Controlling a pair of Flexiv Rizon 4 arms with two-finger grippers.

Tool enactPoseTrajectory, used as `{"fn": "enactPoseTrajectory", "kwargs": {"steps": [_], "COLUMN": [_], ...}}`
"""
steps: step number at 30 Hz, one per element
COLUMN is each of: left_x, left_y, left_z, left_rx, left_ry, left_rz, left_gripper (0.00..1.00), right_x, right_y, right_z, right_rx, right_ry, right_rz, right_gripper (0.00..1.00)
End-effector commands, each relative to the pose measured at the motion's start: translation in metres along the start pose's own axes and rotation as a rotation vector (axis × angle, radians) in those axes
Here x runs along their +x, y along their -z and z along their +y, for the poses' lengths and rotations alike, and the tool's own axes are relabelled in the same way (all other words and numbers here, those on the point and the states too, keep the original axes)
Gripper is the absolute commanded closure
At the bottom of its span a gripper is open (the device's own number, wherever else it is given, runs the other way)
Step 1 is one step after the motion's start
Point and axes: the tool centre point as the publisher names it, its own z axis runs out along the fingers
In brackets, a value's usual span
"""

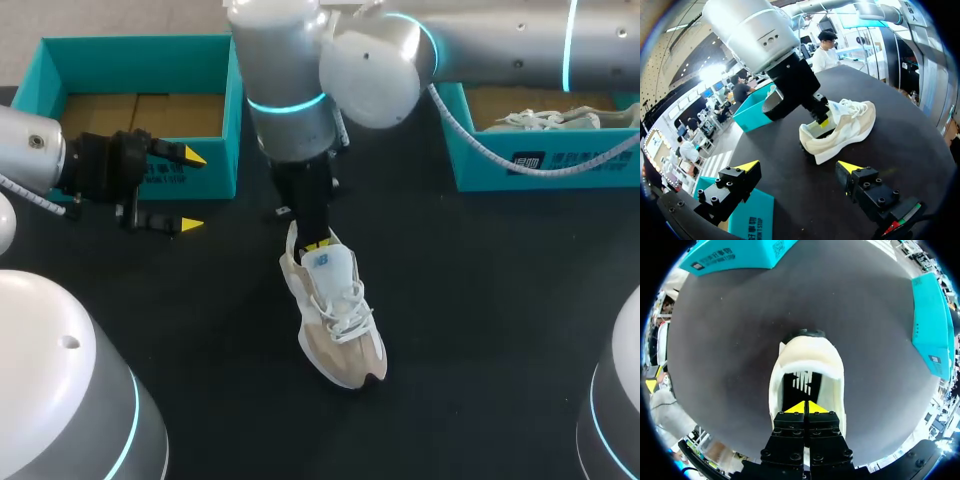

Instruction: Take the shoe out of the shoebox, open the shoe tongue, remove and reinsert the insole, then place the shoe into the shoebox

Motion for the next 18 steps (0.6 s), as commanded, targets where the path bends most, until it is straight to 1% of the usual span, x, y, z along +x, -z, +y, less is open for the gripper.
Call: {"fn": "enactPoseTrajectory", "kwargs": {"steps": [1,2,5,8,9,10,11,18], "left_x": [0.000,0.000,0.000,0.000,0.000,0.000,0.000,0.000], "left_y": [0.000,0.000,0.000,0.000,0.000,0.000,0.000,0.000], "left_z": [0.000,0.000,0.000,0.000,0.000,0.000,0.000,0.000], "left_rx": [-0.003,-0.003,-0.003,-0.003,-0.003,-0.003,-0.003,-0.003], "left_ry": [0.000,0.000,0.000,0.000,0.000,0.000,0.000,0.000], "left_rz": [0.002,0.002,0.002,0.002,0.002,0.002,0.002,0.002], "left_gripper": [0.00,0.00,0.00,0.00,0.00,0.00,0.00,0.00], "right_x": [0.002,0.003,0.005,0.005,0.004,0.004,0.005,0.005], "right_y": [0.002,0.002,-0.004,-0.009,-0.012,-0.013,-0.012,-0.013], "right_z": [-0.003,-0.005,-0.009,-0.012,-0.014,-0.015,-0.017,-0.027], "right_rx": [0.031,0.020,0.023,0.048,0.053,0.054,0.056,0.087], "right_ry": [-0.006,-0.024,-0.036,-0.043,-0.044,-0.045,-0.050,-0.038], "right_rz": [0.010,0.011,0.035,0.055,0.062,0.065,0.065,0.076], "right_gripper": [1.00,1.00,1.00,1.00,0.68,0.02,0.00,0.00]}}
